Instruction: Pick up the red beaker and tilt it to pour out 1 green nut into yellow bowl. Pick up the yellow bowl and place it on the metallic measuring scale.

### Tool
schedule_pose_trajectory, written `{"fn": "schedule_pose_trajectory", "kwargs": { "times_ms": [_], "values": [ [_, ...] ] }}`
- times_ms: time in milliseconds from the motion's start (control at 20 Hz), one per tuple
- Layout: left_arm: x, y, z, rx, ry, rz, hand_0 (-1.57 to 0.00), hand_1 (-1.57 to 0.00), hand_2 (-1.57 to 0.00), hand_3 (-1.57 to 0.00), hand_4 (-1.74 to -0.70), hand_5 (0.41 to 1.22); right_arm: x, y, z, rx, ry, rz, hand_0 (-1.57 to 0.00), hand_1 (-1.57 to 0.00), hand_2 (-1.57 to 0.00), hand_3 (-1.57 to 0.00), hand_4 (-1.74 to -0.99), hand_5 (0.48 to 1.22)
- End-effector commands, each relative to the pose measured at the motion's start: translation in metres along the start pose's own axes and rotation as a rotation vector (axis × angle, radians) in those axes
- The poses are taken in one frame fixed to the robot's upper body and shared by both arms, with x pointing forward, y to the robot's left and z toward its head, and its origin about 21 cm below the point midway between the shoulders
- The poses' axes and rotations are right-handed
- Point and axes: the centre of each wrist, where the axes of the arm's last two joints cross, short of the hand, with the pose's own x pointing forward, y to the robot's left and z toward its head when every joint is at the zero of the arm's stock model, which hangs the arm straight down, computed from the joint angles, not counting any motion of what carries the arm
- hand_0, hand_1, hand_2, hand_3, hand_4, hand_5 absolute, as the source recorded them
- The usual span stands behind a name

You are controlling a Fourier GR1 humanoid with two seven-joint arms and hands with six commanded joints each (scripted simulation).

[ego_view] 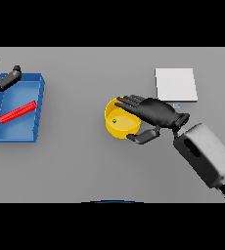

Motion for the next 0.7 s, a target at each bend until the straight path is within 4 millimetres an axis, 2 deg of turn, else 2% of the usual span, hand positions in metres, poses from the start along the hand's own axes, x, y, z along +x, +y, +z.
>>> {"fn": "schedule_pose_trajectory", "kwargs": {
  "times_ms": [0,350,650],
  "values": [
    [-0.003,0.004,0.000,0.001,-0.013,0.007,0.00,0.00,0.00,0.00,-0.77,0.721,-0.001,0.001,-0.002,0.030,-0.001,0.012,0.00,0.00,0.00,0.00,-1.212,0.645],
    [0.004,0.001,-0.003,-0.002,-0.018,0.026,0.00,0.00,0.00,0.00,-0.80,0.727,-0.005,0.010,-0.016,0.135,-0.040,0.067,0.00,0.00,0.00,0.00,-1.242,0.664],
    [0.000,0.003,0.000,-0.006,-0.014,0.023,0.00,0.00,0.00,0.00,-0.80,0.723,-0.007,0.018,-0.031,0.208,-0.018,0.088,0.00,0.00,0.00,0.00,-1.277,0.692]
  ]
}}
